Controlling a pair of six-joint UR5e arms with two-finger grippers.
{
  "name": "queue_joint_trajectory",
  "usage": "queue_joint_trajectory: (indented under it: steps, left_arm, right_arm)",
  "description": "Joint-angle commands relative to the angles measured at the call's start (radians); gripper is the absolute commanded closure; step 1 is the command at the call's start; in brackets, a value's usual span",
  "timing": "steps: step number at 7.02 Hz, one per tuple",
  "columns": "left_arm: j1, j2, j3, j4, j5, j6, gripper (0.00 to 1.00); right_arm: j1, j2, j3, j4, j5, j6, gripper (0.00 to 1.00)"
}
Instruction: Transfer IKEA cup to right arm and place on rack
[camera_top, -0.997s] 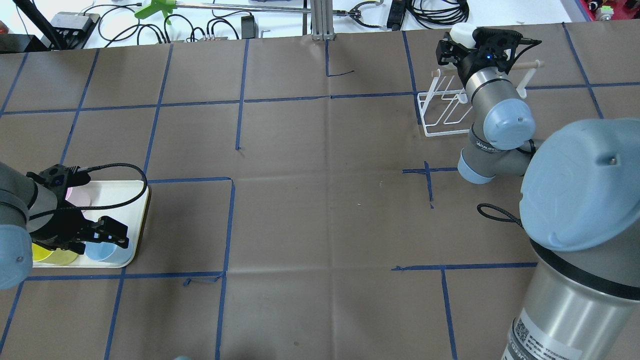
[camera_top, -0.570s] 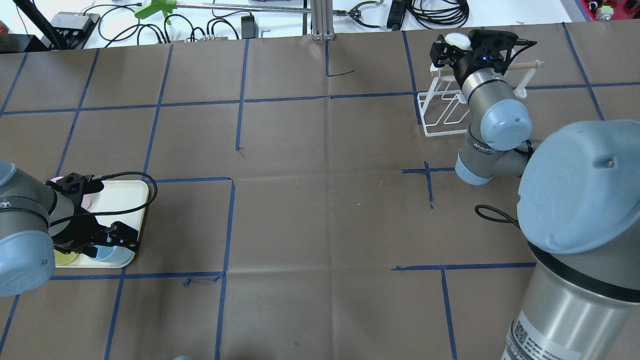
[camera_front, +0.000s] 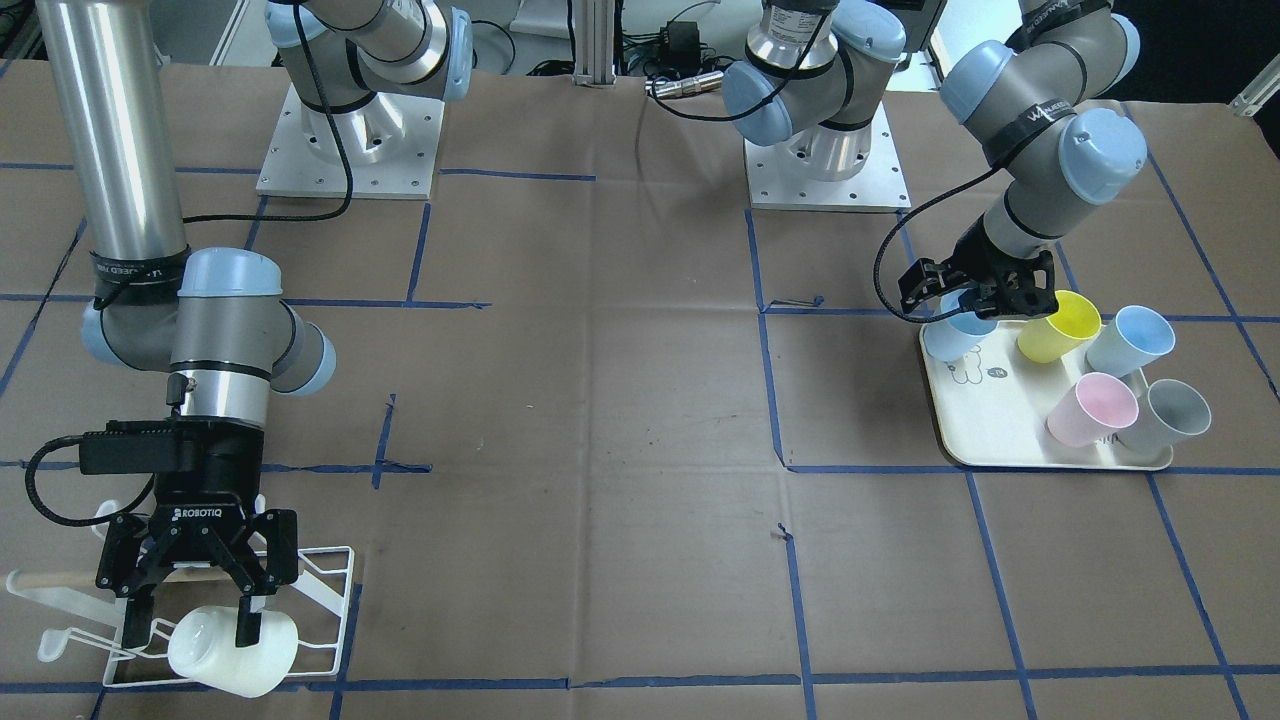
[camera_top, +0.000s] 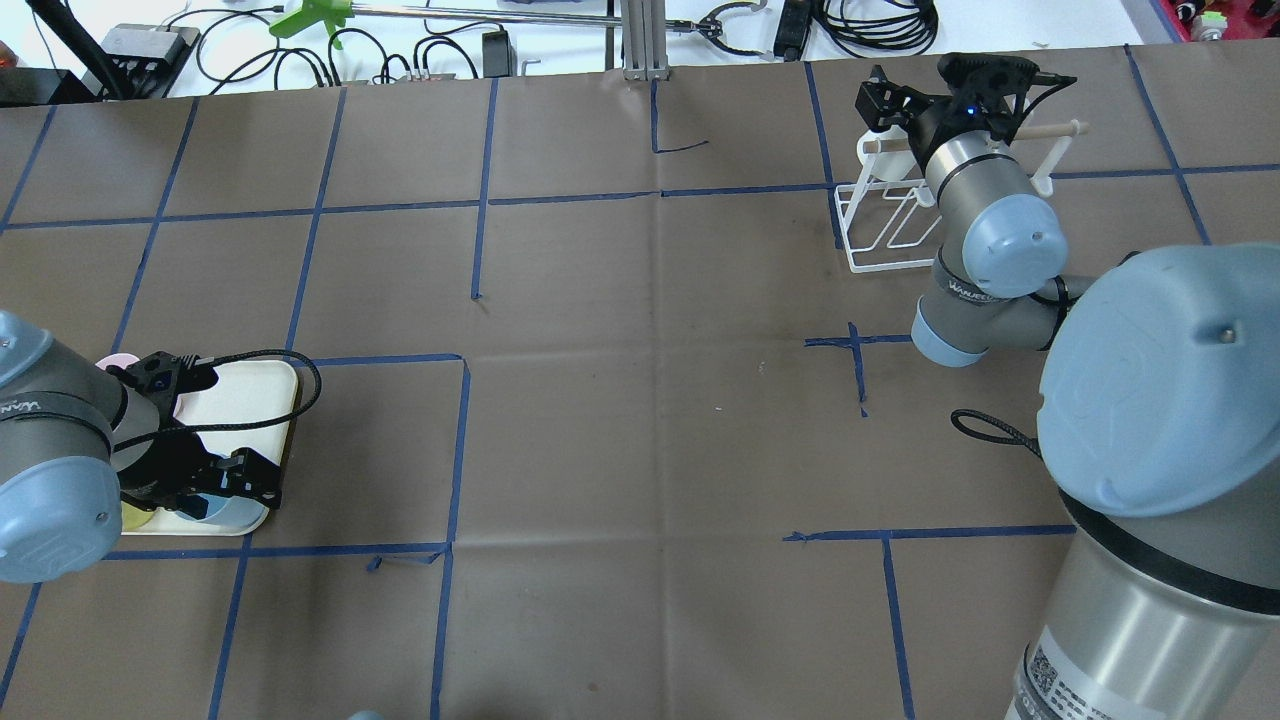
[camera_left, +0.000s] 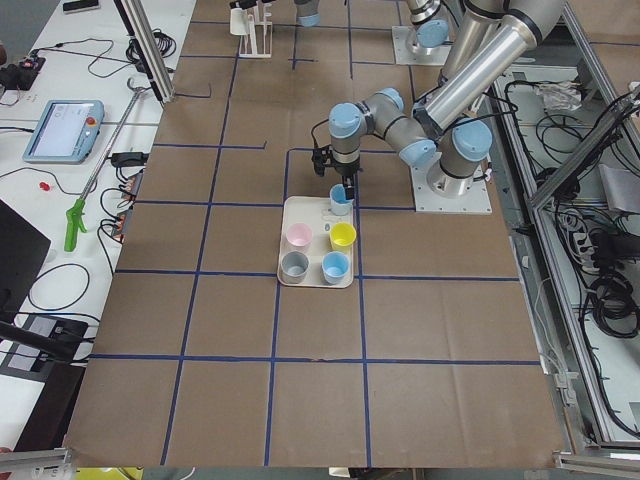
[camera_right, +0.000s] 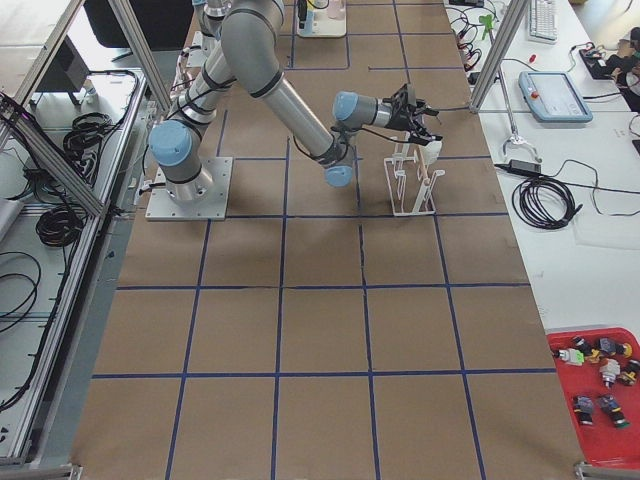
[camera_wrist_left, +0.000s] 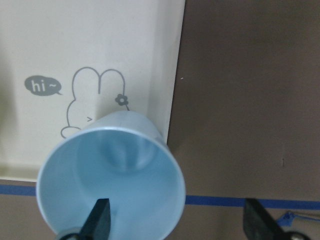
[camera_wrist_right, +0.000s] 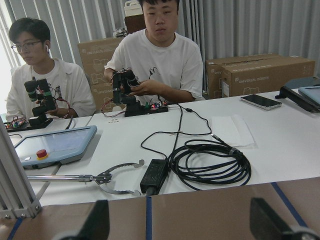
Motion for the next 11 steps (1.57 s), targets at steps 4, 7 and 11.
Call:
queue_joint_trajectory:
  steps: [4, 7, 11]
  left_arm:
    - [-0.001, -0.011, 0.055, 0.007, 0.043, 0.004, 1.0]
    - [-0.087, 0.027, 0.287, -0.228, 0.035, -0.011, 1.0]
    - [-0.19, -0.112, 0.858, -0.761, -0.009, -0.154, 1.0]
  right_arm:
    - [0.008, -0.172, 0.002, 0.081, 0.004, 0.014, 0.0]
    - [0.067, -0.244, 0.004, 0.145, 0.005, 0.224, 0.0]
    - [0.129, -0.241, 0.005, 0.147, 0.139, 0.679, 0.0]
